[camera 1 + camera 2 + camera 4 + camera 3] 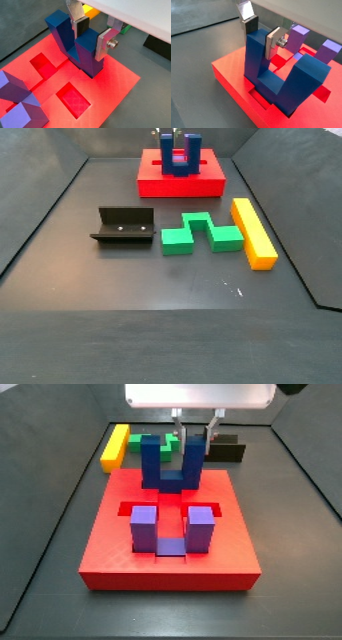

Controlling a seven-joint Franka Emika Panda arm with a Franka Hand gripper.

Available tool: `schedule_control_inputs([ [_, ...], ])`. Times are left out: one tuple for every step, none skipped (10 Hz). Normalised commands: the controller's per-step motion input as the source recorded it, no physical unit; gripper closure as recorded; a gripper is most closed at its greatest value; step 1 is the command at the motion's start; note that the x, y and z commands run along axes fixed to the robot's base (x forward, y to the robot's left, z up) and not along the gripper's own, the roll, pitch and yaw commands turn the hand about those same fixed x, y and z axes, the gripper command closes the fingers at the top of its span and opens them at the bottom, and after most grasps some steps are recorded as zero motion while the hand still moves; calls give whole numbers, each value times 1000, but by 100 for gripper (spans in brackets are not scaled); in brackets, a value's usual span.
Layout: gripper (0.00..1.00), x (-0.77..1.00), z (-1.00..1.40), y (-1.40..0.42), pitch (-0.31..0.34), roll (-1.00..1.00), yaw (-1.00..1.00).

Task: Pick up the blue object. Move up. Place the blue object on the fixture. Regrasp the blue object. Move to above the board. Insert the blue object.
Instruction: Insert the blue object.

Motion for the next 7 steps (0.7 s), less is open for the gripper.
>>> schedule_control_inputs([
  [100,137,-609,46,-117,-43,0],
  [100,66,-751,74,-137,-14,0],
  [100,91,-703,66,-131,0,0],
  [100,31,-531,0,-97,0,0],
  [100,0,0,9,0,0,-11],
  [100,0,0,0,0,7,0],
  [100,0,0,0,0,17,0],
])
